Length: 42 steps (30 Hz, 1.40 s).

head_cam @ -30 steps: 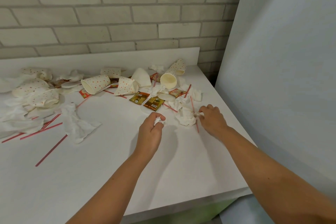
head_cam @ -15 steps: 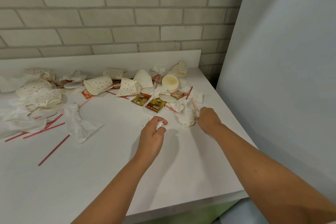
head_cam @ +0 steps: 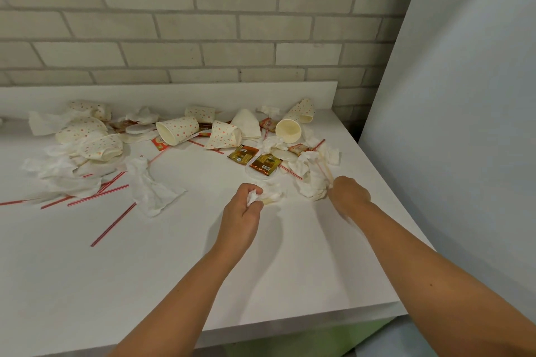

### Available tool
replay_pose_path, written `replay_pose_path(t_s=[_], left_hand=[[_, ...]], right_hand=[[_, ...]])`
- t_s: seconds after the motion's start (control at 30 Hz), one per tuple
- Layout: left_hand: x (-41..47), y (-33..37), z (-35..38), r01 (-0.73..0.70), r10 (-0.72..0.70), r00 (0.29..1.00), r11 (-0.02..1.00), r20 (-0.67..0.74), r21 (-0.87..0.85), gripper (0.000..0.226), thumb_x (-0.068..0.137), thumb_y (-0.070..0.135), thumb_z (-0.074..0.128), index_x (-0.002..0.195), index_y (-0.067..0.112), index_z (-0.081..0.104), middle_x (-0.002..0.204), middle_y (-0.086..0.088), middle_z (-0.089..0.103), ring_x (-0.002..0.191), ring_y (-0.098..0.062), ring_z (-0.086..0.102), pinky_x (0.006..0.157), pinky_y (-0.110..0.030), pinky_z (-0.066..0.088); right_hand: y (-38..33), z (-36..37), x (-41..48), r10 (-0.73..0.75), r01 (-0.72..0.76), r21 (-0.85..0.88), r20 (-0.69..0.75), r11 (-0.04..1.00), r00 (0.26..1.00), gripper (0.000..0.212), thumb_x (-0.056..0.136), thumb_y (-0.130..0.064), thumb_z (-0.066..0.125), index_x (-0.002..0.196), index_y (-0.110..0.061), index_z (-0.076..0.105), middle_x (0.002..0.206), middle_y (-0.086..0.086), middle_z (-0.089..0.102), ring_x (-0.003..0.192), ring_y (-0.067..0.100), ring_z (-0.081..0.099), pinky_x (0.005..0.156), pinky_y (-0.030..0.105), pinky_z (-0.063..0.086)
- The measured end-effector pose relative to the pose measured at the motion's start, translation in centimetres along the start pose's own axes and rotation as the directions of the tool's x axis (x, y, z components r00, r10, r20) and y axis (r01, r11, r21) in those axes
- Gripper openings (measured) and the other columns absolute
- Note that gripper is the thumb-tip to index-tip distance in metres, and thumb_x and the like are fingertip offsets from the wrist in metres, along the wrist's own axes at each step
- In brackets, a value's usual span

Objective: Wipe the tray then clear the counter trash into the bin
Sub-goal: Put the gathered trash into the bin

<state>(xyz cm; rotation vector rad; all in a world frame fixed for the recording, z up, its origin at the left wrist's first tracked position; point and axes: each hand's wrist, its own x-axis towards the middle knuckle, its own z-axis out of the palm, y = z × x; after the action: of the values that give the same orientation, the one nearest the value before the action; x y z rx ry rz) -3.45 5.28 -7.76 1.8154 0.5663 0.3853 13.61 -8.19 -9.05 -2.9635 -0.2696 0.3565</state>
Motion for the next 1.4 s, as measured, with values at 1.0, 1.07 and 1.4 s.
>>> replay_pose_path(t_s=[1.0, 1.07, 1.4], left_hand=[[-10.5, -8.4, -27.0, 0.119, -0.071, 0.748, 0.993, -0.66, 0.027, 0.043, 0.099, 0.031, 0.037, 0.102, -0.004, 0.061, 0.093, -0.019, 0.066, 0.099, -0.033, 0.061, 0.075, -0.029, 0.046], [-12.3, -9.7, -29.6, 0.144, -0.093, 0.725, 0.989, -0.683, 0.018, 0.039, 0.099, 0.025, 0.039, 0.097, -0.007, 0.06, 0.092, -0.021, 0.066, 0.098, -0.035, 0.061, 0.077, -0.035, 0.048], [-20.1, -18.7, -38.3, 0.461, -0.408, 0.555, 0.876, -0.725, -0.139, 0.031, 0.098, 0.02, 0.03, 0.075, 0.009, 0.048, 0.079, -0.013, 0.054, 0.079, -0.024, 0.045, 0.07, -0.034, 0.034]], right_hand=[[-31.2, 6.9, -25.7, -0.91, 0.676, 0.618, 0.19, 0.402, 0.368, 0.031, 0.099, -0.039, 0.039, 0.084, -0.015, 0.052, 0.069, -0.009, 0.047, 0.062, 0.006, 0.045, 0.061, 0.022, 0.037], [-33.5, 8.3, -27.9, -0.922, 0.668, 0.638, 0.215, 0.383, 0.323, 0.045, 0.096, -0.049, 0.037, 0.095, -0.008, 0.055, 0.071, -0.007, 0.048, 0.064, 0.007, 0.046, 0.06, 0.022, 0.036], [-39.5, 16.8, -37.0, -0.875, 0.661, 0.615, 0.464, 0.43, 0.137, 0.031, 0.102, -0.036, 0.028, 0.077, -0.024, 0.041, 0.067, -0.002, 0.042, 0.056, 0.012, 0.039, 0.054, 0.025, 0.035]])
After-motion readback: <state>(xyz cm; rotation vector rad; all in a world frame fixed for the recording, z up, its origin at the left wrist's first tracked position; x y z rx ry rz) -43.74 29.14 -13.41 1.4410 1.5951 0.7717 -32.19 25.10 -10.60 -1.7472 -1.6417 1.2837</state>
